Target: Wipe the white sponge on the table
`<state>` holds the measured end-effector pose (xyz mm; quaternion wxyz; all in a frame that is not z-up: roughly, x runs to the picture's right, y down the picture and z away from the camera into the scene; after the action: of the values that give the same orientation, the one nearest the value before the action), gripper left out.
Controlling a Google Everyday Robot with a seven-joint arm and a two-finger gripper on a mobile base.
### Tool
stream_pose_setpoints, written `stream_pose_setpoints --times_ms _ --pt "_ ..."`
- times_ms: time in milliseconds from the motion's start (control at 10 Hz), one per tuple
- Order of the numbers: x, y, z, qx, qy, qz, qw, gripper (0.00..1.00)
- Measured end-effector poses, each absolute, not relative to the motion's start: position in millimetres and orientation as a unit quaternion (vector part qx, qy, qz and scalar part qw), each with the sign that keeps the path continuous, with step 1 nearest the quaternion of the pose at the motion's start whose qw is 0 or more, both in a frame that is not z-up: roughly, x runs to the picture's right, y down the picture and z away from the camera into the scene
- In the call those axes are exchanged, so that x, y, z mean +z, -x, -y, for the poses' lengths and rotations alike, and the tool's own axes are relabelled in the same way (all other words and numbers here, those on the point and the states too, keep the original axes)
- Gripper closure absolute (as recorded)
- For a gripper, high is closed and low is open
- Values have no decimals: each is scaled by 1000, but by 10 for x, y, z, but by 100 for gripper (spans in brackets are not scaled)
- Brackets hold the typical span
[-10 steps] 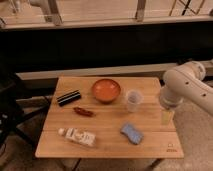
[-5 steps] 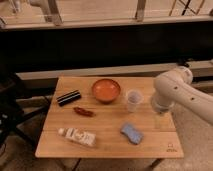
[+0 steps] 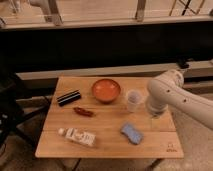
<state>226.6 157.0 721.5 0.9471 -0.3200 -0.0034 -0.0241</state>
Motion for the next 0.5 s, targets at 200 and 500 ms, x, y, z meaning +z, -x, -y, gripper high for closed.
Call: stream_pose_setpoints --times_ms 200,500 --pt "7415 -2148 -1761 -29 326 12 945 20" --pt "7530 -2053 -1887 -40 332 20 942 20"
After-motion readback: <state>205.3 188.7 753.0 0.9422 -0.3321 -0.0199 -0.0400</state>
